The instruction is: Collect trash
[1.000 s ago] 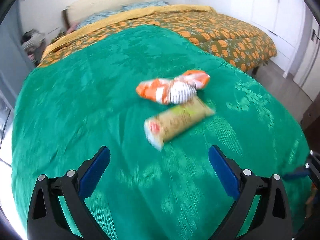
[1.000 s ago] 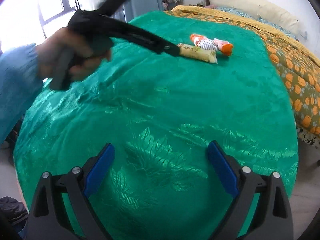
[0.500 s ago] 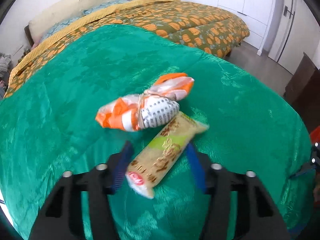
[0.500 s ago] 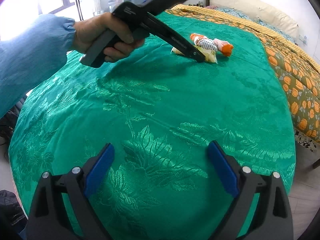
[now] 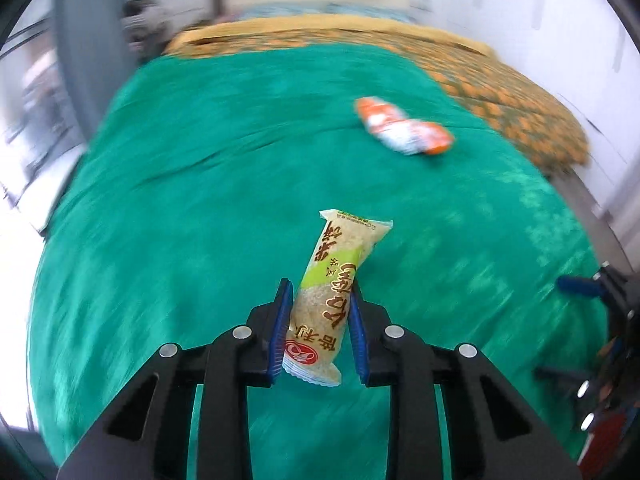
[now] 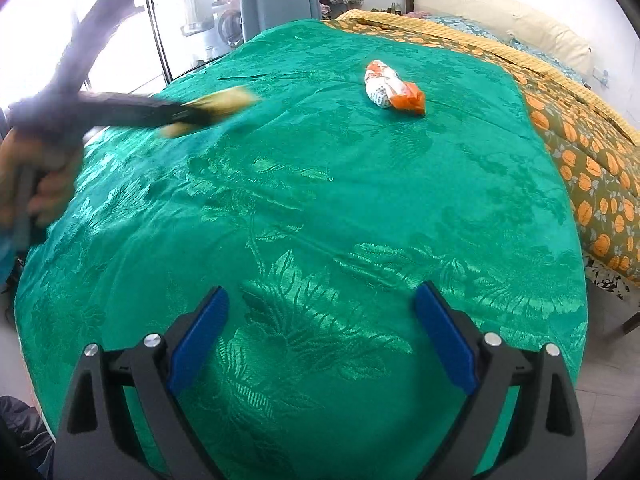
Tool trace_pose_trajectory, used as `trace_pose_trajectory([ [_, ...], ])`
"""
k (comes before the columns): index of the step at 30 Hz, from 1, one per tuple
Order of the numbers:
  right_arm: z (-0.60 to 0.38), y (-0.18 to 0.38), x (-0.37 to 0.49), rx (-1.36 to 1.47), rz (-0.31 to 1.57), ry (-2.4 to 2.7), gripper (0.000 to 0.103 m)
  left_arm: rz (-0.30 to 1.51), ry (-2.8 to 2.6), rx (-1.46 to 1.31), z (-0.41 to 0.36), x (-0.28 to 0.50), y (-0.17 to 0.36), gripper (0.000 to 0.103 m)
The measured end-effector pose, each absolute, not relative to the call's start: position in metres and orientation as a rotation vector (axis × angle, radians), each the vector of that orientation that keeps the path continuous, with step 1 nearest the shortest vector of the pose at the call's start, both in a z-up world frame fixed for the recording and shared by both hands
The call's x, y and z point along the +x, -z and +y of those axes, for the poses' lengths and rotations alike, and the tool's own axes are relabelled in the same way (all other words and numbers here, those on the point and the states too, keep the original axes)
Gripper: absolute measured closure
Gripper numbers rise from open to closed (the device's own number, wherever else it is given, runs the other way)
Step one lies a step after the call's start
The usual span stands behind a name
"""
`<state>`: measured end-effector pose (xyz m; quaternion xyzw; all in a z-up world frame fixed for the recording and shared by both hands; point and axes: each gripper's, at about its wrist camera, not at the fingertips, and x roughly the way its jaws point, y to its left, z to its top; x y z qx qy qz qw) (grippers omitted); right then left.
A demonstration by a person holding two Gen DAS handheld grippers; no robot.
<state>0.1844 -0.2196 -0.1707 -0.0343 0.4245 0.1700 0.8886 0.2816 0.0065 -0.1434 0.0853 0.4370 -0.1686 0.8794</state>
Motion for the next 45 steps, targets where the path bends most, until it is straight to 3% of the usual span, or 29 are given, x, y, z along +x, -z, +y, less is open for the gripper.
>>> trace_pose_trajectory([
  [5, -0.218, 0.17, 0.184, -0.07, 0.885, -0.346, 0.011, 0.931, 0.304, 0.126, 0.026, 0.259, 0.16, 0.071],
  [7, -0.217, 0.17, 0.184, -0.069, 0.886, -0.341, 0.011, 0.916, 0.303, 0.145, 0.024, 0.258, 0.162, 0.06],
  [8, -0.217, 0.17, 0.184, -0.069, 0.886, -0.34, 0.011, 0.916, 0.308, 0.154, 0.022, 0.258, 0.164, 0.042],
  [9, -0.217, 0.169, 0.185, -0.063, 0.889, -0.343, 0.011, 0.92, 0.313, 0.166, 0.019, 0.258, 0.166, 0.033],
  [10, -0.22, 0.167, 0.187, -0.049, 0.892, -0.344, 0.011, 0.918, 0.309, 0.188, 0.016, 0.259, 0.167, 0.032],
  [14, -0.238, 0.153, 0.21, 0.013, 0.87, -0.309, 0.011, 0.947, 0.253, 0.169, 0.022, 0.266, 0.17, 0.011],
  [24, -0.23, 0.148, 0.368, -0.09, 0.862, -0.278, 0.011, 0.959, 0.236, 0.152, 0.026, 0.27, 0.175, 0.005],
  [31, -0.212, 0.163, 0.418, -0.074, 0.914, -0.21, 0.011, 0.961, 0.238, 0.146, 0.026, 0.27, 0.176, 0.005],
  [32, -0.213, 0.163, 0.418, -0.061, 0.913, -0.212, 0.015, 0.96, 0.238, 0.146, 0.026, 0.27, 0.176, 0.005],
  [33, -0.213, 0.163, 0.416, -0.045, 0.909, -0.218, 0.039, 0.96, 0.238, 0.146, 0.026, 0.27, 0.176, 0.005],
  [34, -0.214, 0.161, 0.414, -0.041, 0.905, -0.222, 0.045, 0.96, 0.238, 0.146, 0.026, 0.27, 0.176, 0.005],
  [45, -0.216, 0.134, 0.313, -0.065, 0.831, -0.325, 0.045, 0.96, 0.238, 0.147, 0.026, 0.27, 0.176, 0.005],
])
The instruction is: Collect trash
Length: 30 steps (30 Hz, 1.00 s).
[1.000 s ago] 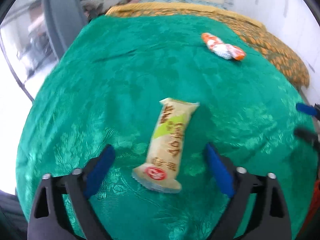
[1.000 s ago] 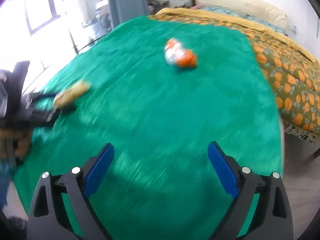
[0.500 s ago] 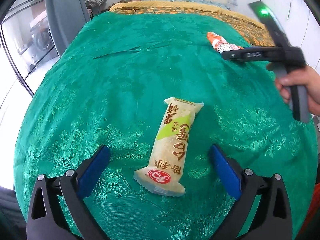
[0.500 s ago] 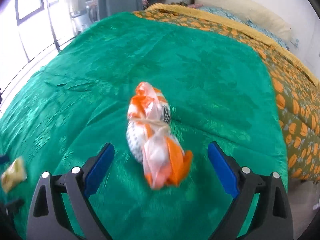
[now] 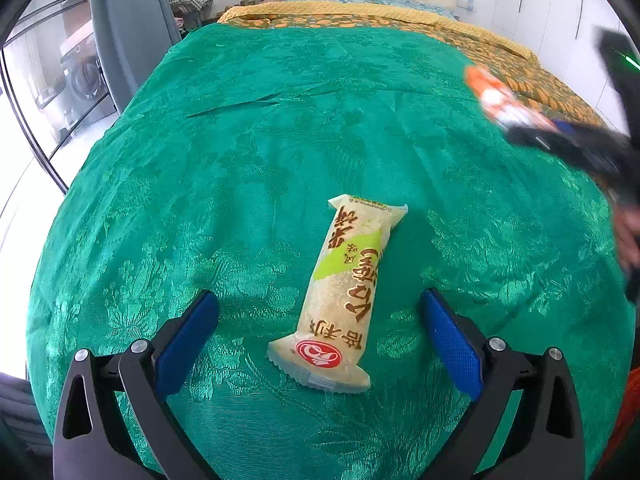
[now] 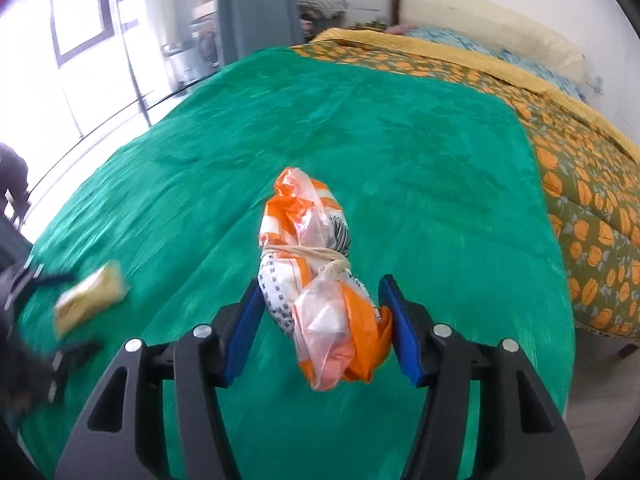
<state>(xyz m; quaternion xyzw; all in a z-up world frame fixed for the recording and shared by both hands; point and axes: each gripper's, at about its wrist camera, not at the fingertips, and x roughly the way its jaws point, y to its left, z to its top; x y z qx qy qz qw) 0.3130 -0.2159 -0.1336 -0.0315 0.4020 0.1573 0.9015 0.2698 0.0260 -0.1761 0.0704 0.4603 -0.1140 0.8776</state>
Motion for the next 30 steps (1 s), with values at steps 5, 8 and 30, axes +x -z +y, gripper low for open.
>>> trace_pose_trajectory([
  [5, -0.211, 0.131, 0.237, -0.074, 0.853, -0.372, 0.045, 0.959, 0.235, 0.148, 0.026, 0.269, 0.176, 0.005],
  [8, -0.205, 0.134, 0.199, -0.029, 0.888, -0.393, 0.045, 0.958, 0.232, 0.149, 0.025, 0.269, 0.176, 0.005],
  [30, -0.246, 0.115, 0.146, 0.014, 0.852, -0.328, 0.02, 0.962, 0.412, 0.126, 0.041, 0.257, 0.166, 0.006],
])
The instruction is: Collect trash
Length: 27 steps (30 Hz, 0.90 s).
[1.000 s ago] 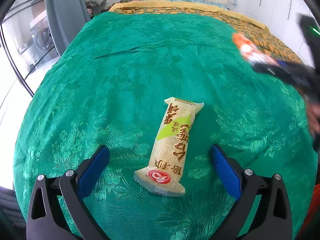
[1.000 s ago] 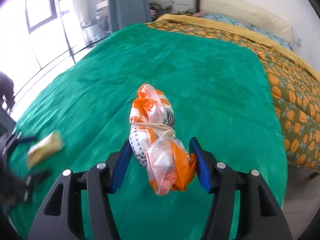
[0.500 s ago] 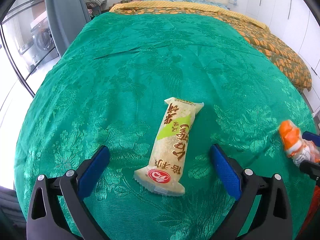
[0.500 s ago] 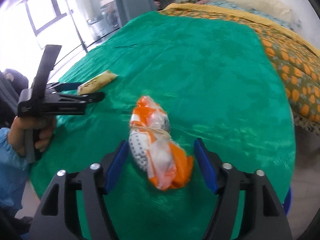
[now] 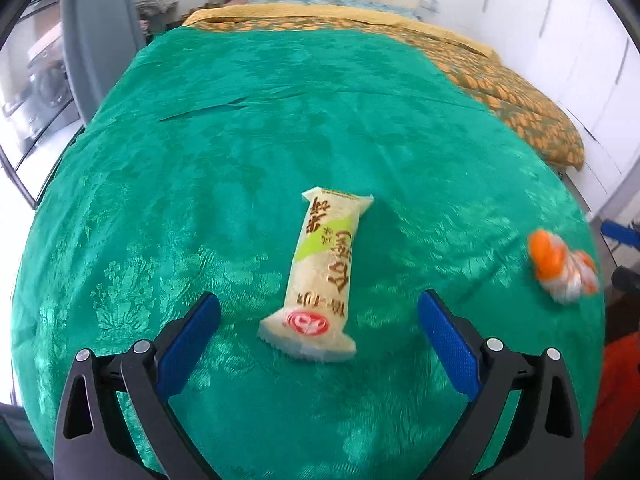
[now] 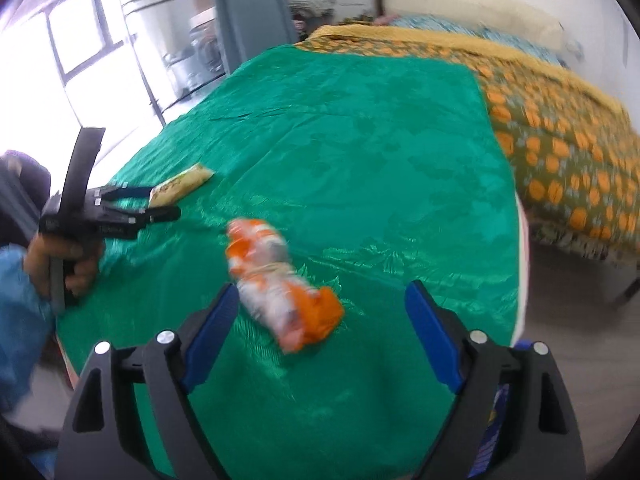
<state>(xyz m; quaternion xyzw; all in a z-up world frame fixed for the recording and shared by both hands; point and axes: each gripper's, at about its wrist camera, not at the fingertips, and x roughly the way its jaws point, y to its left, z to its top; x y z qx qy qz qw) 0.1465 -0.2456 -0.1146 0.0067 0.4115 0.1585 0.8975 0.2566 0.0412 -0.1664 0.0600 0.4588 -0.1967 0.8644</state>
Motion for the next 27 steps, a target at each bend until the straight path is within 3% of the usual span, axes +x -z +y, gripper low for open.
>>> trace_pose_trajectory([
  [4, -0.218, 0.106, 0.139, -0.177, 0.821, -0.425, 0.02, 0.935, 0.415, 0.206, 0.034, 0.254, 0.16, 0.006],
  [10, -0.172, 0.127, 0.16, -0.421, 0.874, -0.463, 0.022, 0.97, 0.388, 0.234, 0.023, 0.264, 0.164, 0.025],
  [13, -0.17, 0.145, 0.178, -0.457, 0.95, -0.422, 0.05, 0.977, 0.373, 0.229, 0.02, 0.266, 0.165, 0.029],
  [14, -0.176, 0.146, 0.183, -0.414, 0.969, -0.414, 0.055, 0.975, 0.37, 0.232, 0.019, 0.266, 0.165, 0.033],
  [16, -0.186, 0.142, 0.182, -0.334, 0.958, -0.4, 0.056, 0.967, 0.379, 0.23, 0.016, 0.264, 0.164, 0.046],
  [18, -0.199, 0.133, 0.174, -0.241, 0.937, -0.395, 0.056, 0.959, 0.387, 0.237, 0.013, 0.262, 0.163, 0.066],
  [20, -0.211, 0.125, 0.164, -0.173, 0.918, -0.39, 0.056, 0.945, 0.387, 0.247, 0.01, 0.258, 0.162, 0.076],
  [27, -0.263, 0.109, 0.124, 0.087, 0.87, -0.388, 0.056, 0.924, 0.419, 0.156, 0.003, 0.233, 0.156, 0.083],
])
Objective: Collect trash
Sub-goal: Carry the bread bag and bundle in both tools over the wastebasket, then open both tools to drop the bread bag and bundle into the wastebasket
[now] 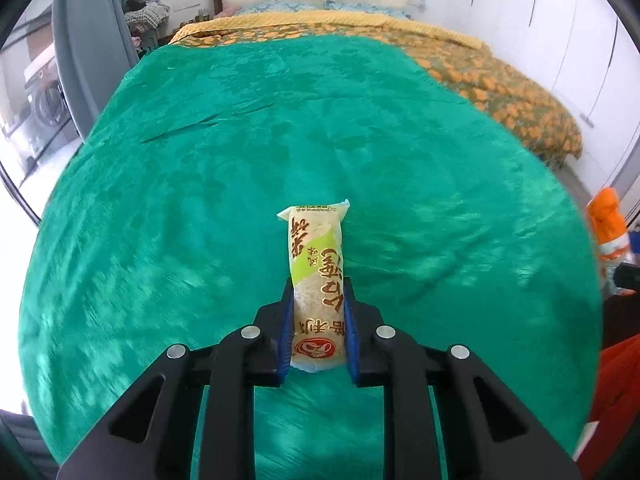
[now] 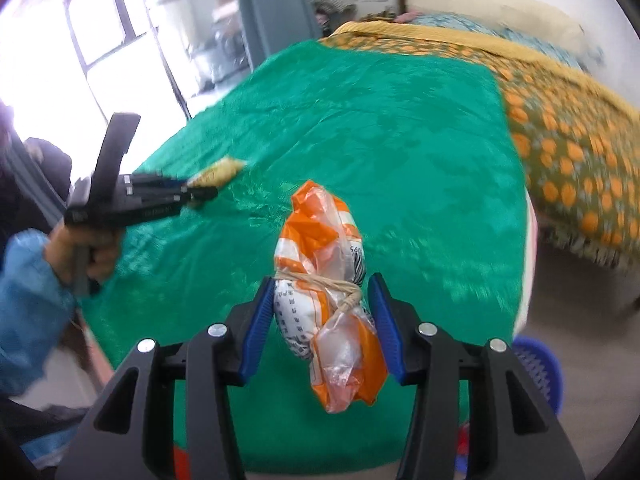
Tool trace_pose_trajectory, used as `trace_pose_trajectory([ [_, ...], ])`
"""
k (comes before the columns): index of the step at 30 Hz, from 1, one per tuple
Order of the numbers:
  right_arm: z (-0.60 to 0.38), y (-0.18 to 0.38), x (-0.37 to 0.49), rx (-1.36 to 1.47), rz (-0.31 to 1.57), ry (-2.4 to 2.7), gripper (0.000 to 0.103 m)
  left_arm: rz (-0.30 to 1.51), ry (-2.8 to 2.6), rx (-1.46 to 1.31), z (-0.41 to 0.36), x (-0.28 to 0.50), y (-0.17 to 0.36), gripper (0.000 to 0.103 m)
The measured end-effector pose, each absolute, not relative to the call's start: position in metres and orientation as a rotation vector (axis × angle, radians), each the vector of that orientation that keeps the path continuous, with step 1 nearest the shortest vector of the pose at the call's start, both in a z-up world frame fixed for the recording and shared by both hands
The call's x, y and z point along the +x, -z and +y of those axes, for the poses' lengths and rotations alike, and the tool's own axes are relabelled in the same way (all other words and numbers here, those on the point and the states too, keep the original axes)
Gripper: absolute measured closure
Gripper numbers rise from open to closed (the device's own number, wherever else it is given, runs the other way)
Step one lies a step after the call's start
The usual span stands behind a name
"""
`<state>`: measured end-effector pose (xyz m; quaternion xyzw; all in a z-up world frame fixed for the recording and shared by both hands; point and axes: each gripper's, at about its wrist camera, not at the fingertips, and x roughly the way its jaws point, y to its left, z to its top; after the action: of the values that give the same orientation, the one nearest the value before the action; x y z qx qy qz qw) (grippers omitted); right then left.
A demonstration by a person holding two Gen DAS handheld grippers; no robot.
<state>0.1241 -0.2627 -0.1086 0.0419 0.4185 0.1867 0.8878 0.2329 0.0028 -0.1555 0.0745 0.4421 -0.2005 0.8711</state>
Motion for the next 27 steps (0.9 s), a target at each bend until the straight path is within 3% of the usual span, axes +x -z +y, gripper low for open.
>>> trace_pose_trajectory([
  [6, -0.338, 0.104, 0.092, 0.329, 0.821, -0.32, 0.056, 0.895, 0.536, 0.087, -0.043, 0.191, 0.133, 0.083],
  [16, -0.488, 0.13, 0.04, 0.5, 0.8, 0.02, 0.056, 0.886, 0.851, 0.137, -0.214, 0.12, 0.109, 0.083],
  [27, -0.581, 0.225, 0.051, 0.654, 0.918, 0.156, 0.056, 1.035, 0.895, 0.256, -0.384, 0.101, 0.196, 0.083],
])
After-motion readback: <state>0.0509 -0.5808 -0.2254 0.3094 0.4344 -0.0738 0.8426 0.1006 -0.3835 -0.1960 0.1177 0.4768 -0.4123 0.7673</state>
